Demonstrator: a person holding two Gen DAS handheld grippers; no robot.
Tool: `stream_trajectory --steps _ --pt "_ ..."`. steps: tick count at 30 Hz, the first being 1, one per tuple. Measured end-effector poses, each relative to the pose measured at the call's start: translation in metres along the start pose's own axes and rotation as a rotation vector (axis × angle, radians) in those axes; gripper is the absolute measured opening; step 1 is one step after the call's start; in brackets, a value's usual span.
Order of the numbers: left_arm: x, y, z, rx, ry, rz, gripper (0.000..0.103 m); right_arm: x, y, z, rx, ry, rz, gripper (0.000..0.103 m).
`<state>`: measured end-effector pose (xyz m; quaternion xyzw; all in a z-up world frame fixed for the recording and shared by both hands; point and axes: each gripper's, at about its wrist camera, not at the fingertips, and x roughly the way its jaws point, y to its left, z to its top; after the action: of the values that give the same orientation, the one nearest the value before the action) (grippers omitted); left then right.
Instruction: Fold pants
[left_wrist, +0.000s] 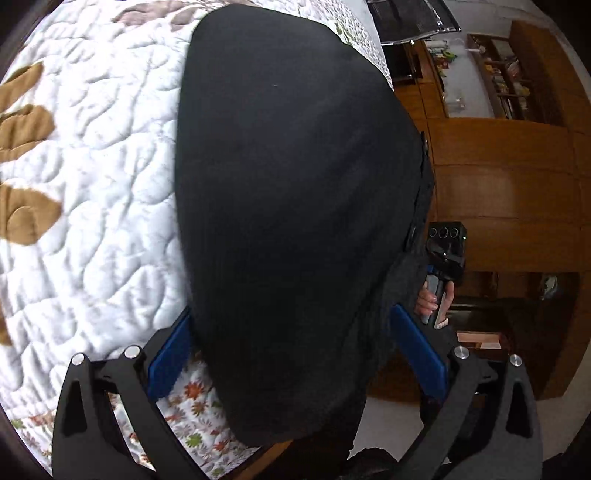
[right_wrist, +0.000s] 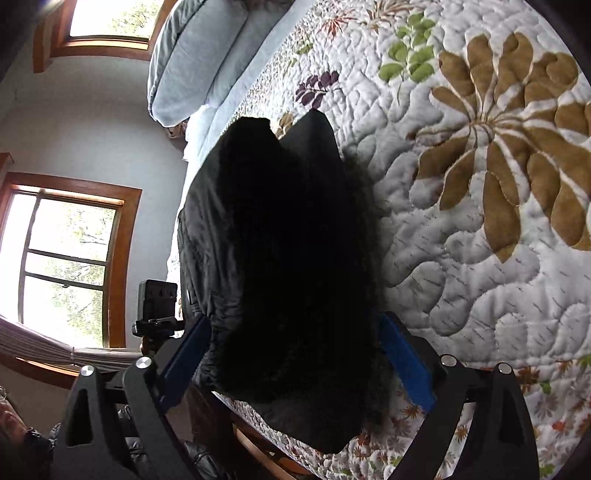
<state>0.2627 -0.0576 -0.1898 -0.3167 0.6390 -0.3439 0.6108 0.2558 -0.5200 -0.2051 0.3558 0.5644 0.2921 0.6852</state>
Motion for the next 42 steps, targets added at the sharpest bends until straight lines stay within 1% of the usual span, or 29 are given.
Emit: stream_trajectory --steps 2,7,9,11,13,15,16,17,18,20,25,27,29,30,33,35,38,41,42 --pt "0.008 -0.003 0.001 -0.003 0.010 -0.016 0.100 0.002 0.000 0.001 0.003 0.002 0.007 0.096" --pt "0.019 -0.013 0.005 0.017 0.025 0.019 0.100 0.007 -0.001 0.003 -0.010 0.013 0.012 0.099" --pt "0.021 -0.015 0.006 0.012 0.022 0.020 0.100 0.010 0.001 0.004 -0.020 0.020 0.013 0.100" --pt "0.021 -0.020 0.005 0.006 0.015 -0.021 0.100 0.013 0.004 0.003 -0.033 0.032 0.027 0.100" --pt "0.023 -0.025 0.005 0.001 0.012 -0.056 0.100 0.016 0.008 0.001 -0.054 0.042 0.019 0.100" --pt "0.027 -0.026 0.004 0.007 0.021 -0.067 0.100 0.018 0.010 0.001 -0.065 0.047 0.010 0.099" --pt "0.029 -0.026 0.005 0.007 0.025 -0.069 0.100 0.019 0.011 0.001 -0.066 0.046 0.015 0.098" --pt "0.032 -0.026 0.006 0.003 0.029 -0.072 0.100 0.021 0.012 0.000 -0.069 0.045 0.031 0.091" --pt "0.036 -0.027 0.006 0.000 0.029 -0.070 0.100 0.023 0.014 0.000 -0.073 0.045 0.028 0.087" --pt "0.040 -0.031 0.006 0.008 0.030 -0.056 0.100 0.026 0.017 -0.002 -0.096 0.041 0.011 0.083" --pt "0.044 -0.039 0.006 0.032 0.015 -0.043 0.100 0.024 0.021 -0.006 -0.113 0.020 0.020 0.073" --pt "0.038 -0.036 0.005 0.048 0.004 -0.026 0.100 0.023 0.022 -0.006 -0.119 0.014 0.014 0.069" --pt "0.040 -0.044 0.000 0.090 -0.008 0.024 0.099 0.023 0.024 -0.008 -0.126 0.007 0.010 0.066" --pt "0.041 -0.048 0.007 0.103 -0.011 0.043 0.099 0.023 0.023 -0.008 -0.129 0.004 0.007 0.064" --pt "0.045 -0.063 0.003 0.164 -0.041 0.146 0.094 0.022 0.025 -0.010 -0.142 -0.010 0.001 0.058" --pt "0.044 -0.067 0.002 0.178 -0.064 0.167 0.085 0.024 0.028 -0.014 -0.147 -0.021 0.002 0.056" --pt "0.041 -0.067 0.000 0.199 -0.091 0.183 0.075 0.026 0.036 -0.016 -0.156 -0.030 0.003 0.054" --pt "0.038 -0.066 0.000 0.217 -0.112 0.207 0.067 0.031 0.045 -0.014 -0.166 -0.030 0.003 0.053" --pt "0.036 -0.067 -0.001 0.227 -0.123 0.219 0.066 0.032 0.047 -0.013 -0.166 -0.029 0.006 0.053"
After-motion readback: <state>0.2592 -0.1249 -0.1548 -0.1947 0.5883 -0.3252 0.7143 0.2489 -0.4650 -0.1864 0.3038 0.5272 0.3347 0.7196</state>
